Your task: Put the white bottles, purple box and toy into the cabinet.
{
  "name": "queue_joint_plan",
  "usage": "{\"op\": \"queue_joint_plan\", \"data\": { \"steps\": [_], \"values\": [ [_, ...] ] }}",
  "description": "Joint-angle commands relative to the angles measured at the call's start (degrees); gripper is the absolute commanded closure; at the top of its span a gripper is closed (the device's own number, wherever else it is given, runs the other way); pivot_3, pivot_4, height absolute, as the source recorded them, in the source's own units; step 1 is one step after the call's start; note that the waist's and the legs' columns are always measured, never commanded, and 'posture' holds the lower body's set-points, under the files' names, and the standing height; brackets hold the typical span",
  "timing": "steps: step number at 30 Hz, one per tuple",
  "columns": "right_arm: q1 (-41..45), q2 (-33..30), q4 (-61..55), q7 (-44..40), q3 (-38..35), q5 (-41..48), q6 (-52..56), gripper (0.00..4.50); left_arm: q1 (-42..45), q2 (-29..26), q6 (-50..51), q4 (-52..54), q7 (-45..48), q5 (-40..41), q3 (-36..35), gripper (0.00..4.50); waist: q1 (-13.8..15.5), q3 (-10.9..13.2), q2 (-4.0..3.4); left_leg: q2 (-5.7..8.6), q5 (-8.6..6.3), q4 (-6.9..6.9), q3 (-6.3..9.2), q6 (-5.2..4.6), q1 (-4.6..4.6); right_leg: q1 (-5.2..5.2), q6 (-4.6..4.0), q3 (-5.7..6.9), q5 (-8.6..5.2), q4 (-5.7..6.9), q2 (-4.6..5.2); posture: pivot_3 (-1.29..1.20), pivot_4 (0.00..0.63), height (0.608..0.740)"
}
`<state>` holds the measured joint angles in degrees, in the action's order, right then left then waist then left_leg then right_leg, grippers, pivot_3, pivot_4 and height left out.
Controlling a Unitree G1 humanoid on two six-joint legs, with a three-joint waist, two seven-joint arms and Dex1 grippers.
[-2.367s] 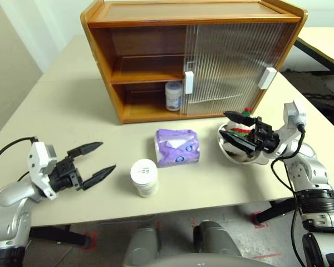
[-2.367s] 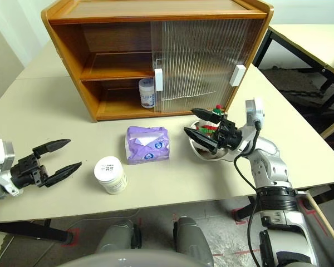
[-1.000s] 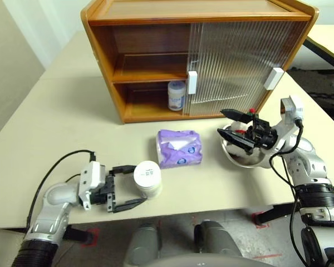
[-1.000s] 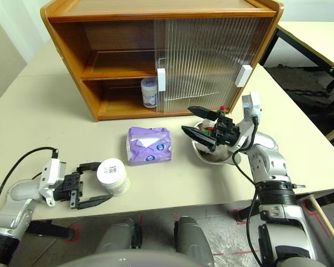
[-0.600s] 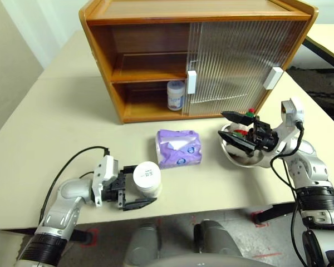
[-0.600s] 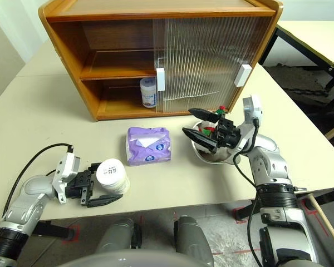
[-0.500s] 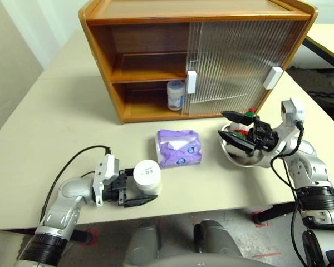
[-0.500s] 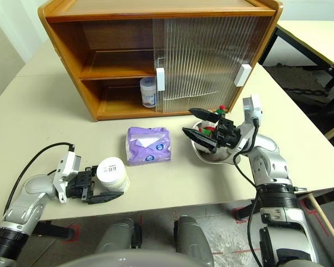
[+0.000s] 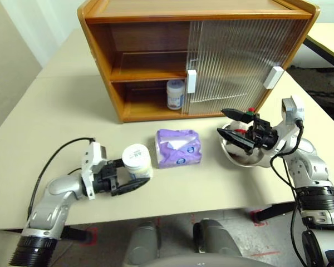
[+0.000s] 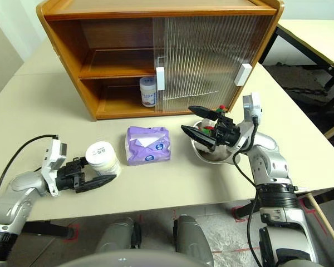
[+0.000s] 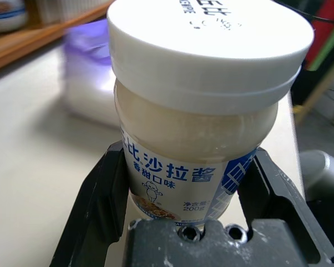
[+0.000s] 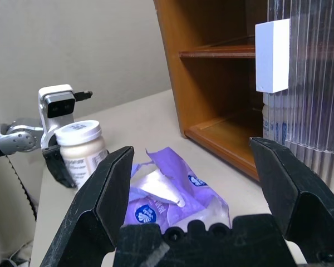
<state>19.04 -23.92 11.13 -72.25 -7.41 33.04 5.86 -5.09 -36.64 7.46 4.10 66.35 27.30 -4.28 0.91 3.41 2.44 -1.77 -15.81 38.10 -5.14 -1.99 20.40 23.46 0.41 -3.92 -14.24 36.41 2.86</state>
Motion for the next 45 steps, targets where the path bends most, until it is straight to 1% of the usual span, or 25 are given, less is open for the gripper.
{"op": "queue_joint_plan", "data": {
  "steps": [1,4,7,11,16,20,27,35,41,45],
  "values": [
    [0.35,0.2,-0.65,0.29,0.38,0.23,0.14,0.0,0.04,-0.44,2.61,1.62,-3.14,1.8,-3.24,1.44,0.03,0.02,0.01,0.0,0.0,0.0,0.0,0.0,0.01,0.0,0.0,0.01,0.0,-0.01,0.01,0.11,0.028,0.74],
    [0.92,0.55,0.04,0.16,0.26,-0.09,-1.04,0.0,1.45,-0.43,5.14,0.56,-6.92,1.1,-4.97,1.44,0.12,0.0,0.04,0.02,-0.01,0.01,0.02,0.01,0.01,0.0,0.0,0.05,0.0,0.0,0.03,0.12,0.018,0.74],
    [1.13,0.94,0.58,0.09,-0.02,0.12,-1.37,0.0,4.57,-0.74,5.41,-2.62,-12.29,-3.67,-4.7,1.44,0.31,-0.02,0.06,0.04,-0.02,0.01,0.08,0.03,0.04,-0.01,0.0,0.15,0.01,0.0,0.0,0.13,0.016,0.74],
    [0.97,1.37,1.64,-0.43,0.17,-0.32,-2.57,0.0,10.32,3.27,7.19,-4.53,-19.85,-5.26,-3.99,1.44,0.37,-0.04,0.09,0.08,-0.02,0.03,0.15,0.03,0.07,-0.05,0.03,0.25,0.05,0.0,-0.04,0.14,0.014,0.74],
    [1.06,2.02,1.89,-0.14,0.01,-0.43,-4.08,0.0,14.67,9.78,8.31,-5.17,-26.97,-8.74,-0.25,1.44,0.46,-0.1,0.18,0.17,-0.02,0.03,0.19,0.03,0.16,-0.04,0.11,0.27,0.2,-0.02,-0.03,0.12,0.012,0.74],
    [-0.12,2.31,0.81,0.34,0.06,-0.37,-4.43,0.0,15.6,13.45,8.51,-4.7,-30.3,-10.39,1.71,1.44,0.3,-0.13,0.23,0.14,-0.03,0.02,0.29,0.05,0.23,-0.01,0.1,0.3,0.21,-0.06,-0.03,0.1,0.003,0.74],
    [-0.64,1.71,-0.2,0.99,-0.05,-0.19,-3.94,0.0,18.63,18.32,7.32,-6.16,-40.24,-15.0,1.47,1.44,0.19,-0.15,0.25,0.14,-0.02,0.09,0.34,0.04,0.22,-0.02,0.08,0.31,0.26,0.01,-0.13,0.09,0.006,0.74],
    [-0.06,2.08,1.31,0.79,-0.32,-0.3,-5.18,0.0,27.08,22.84,5.71,-15.05,-45.6,-18.28,2.82,1.44,0.24,-0.26,0.41,0.26,0.0,0.29,0.35,0.0,0.27,-0.08,0.19,0.32,0.36,0.0,-0.17,0.08,0.0,0.74],
    [-0.94,2.27,1.63,0.61,-0.39,-0.24,-6.05,0.0,30.08,23.92,3.99,-20.28,-47.96,-20.97,3.65,1.44,0.07,-0.26,0.41,0.25,0.01,0.32,0.43,-0.01,0.34,-0.06,0.19,0.35,0.37,-0.01,-0.21,0.08,0.0,0.74],
    [-0.52,2.59,1.88,1.03,-0.08,-0.39,-6.05,0.0,32.84,25.71,1.7,-23.78,-50.64,-22.62,3.69,1.44,0.25,-0.26,0.41,0.25,0.01,0.39,0.48,-0.01,0.35,-0.06,0.17,0.39,0.37,0.03,-0.22,0.09,0.0,0.74]
  ]
}}
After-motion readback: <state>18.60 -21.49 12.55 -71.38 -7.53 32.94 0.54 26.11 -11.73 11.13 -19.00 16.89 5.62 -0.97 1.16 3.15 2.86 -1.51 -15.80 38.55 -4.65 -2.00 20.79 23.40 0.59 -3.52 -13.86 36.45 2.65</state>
